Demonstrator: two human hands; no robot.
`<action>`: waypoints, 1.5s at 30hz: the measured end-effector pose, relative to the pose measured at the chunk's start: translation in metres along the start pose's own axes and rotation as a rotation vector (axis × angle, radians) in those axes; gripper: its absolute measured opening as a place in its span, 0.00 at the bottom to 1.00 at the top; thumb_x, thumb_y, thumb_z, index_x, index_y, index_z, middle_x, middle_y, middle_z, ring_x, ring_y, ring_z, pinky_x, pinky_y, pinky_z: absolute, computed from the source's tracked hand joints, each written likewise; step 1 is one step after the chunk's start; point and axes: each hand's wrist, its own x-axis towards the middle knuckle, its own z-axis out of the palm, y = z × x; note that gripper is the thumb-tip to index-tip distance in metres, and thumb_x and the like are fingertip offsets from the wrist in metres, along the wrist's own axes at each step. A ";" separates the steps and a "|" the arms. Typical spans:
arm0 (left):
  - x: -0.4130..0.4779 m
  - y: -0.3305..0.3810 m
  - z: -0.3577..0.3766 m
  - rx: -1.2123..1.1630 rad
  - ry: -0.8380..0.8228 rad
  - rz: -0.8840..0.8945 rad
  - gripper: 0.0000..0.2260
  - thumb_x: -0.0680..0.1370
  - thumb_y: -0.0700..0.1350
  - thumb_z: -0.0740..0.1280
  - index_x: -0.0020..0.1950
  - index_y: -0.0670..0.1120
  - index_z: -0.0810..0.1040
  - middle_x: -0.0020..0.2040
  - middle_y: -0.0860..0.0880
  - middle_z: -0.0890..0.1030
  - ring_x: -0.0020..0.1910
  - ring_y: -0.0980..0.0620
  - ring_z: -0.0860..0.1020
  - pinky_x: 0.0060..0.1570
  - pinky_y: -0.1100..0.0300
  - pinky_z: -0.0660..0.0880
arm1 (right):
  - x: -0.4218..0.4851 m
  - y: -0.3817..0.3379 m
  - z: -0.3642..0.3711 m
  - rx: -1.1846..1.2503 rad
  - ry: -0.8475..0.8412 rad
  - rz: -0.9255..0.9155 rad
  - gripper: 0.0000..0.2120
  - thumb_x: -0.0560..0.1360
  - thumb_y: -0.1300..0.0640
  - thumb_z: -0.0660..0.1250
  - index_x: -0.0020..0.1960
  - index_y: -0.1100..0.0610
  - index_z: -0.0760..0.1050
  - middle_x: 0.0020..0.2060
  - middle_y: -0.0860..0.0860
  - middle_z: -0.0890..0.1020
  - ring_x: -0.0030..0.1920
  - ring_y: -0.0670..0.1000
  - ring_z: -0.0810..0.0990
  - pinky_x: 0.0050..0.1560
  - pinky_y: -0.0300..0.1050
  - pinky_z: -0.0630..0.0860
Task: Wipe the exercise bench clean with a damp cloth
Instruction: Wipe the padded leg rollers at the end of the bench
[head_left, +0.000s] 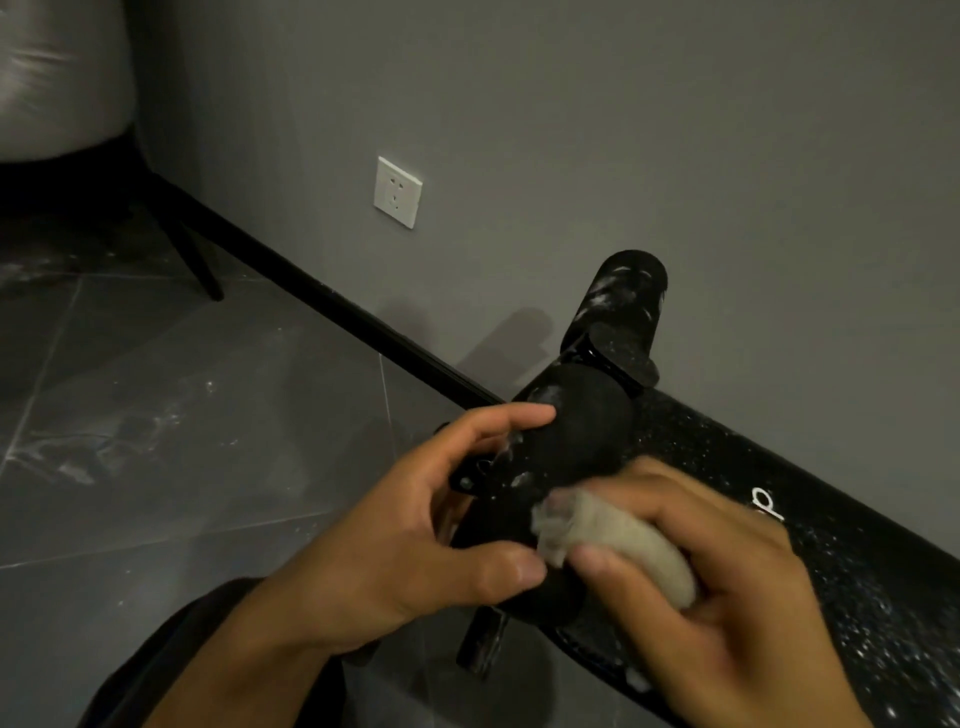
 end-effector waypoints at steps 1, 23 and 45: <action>0.000 0.000 0.000 0.010 0.002 0.000 0.34 0.67 0.43 0.78 0.71 0.58 0.75 0.70 0.50 0.77 0.67 0.45 0.79 0.60 0.55 0.79 | 0.001 0.000 0.000 -0.015 -0.004 -0.014 0.08 0.76 0.52 0.71 0.53 0.51 0.82 0.44 0.45 0.82 0.43 0.47 0.83 0.39 0.37 0.76; 0.000 0.005 0.002 0.153 -0.001 0.040 0.33 0.66 0.47 0.78 0.69 0.62 0.75 0.66 0.59 0.78 0.63 0.49 0.81 0.55 0.57 0.82 | 0.038 0.029 0.001 -0.114 0.298 0.243 0.03 0.78 0.51 0.71 0.51 0.47 0.82 0.41 0.42 0.84 0.43 0.44 0.82 0.42 0.44 0.78; 0.000 0.005 0.006 0.127 -0.017 0.058 0.35 0.66 0.49 0.82 0.71 0.59 0.74 0.67 0.55 0.79 0.66 0.48 0.79 0.57 0.57 0.81 | 0.012 0.015 0.009 0.010 0.204 0.061 0.05 0.77 0.54 0.72 0.52 0.50 0.84 0.45 0.45 0.84 0.47 0.48 0.83 0.44 0.43 0.78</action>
